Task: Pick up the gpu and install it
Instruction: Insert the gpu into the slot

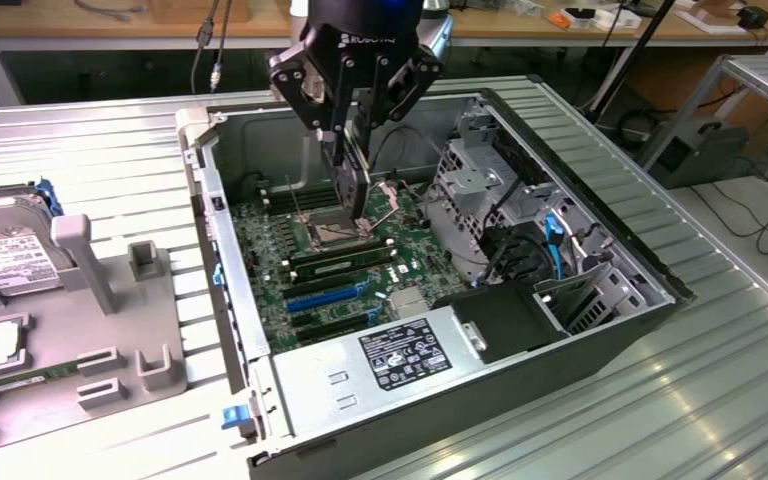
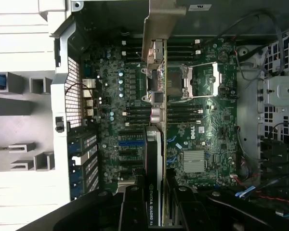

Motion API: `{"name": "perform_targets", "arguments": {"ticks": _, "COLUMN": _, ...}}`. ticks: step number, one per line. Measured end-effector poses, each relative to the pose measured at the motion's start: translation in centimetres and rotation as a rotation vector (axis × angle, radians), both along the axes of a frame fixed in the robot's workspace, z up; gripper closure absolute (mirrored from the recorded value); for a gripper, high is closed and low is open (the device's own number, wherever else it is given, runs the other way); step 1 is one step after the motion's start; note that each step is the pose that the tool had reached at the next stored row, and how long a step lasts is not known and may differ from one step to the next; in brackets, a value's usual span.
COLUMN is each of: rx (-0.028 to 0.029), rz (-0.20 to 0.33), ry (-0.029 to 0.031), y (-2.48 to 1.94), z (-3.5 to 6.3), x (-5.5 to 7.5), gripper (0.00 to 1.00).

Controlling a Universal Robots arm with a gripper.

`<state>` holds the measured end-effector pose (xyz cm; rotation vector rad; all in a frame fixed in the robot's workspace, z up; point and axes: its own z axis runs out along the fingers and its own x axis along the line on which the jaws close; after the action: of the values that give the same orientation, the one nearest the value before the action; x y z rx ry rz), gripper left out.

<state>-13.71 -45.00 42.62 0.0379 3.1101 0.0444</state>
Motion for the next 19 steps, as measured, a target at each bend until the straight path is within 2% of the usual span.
{"name": "perform_targets", "arguments": {"ticks": 19, "rx": 0.0001, "rz": 0.195, "ry": 0.0000, "y": 0.00, "z": 0.00, "x": 0.00, "gripper": 0.73}}
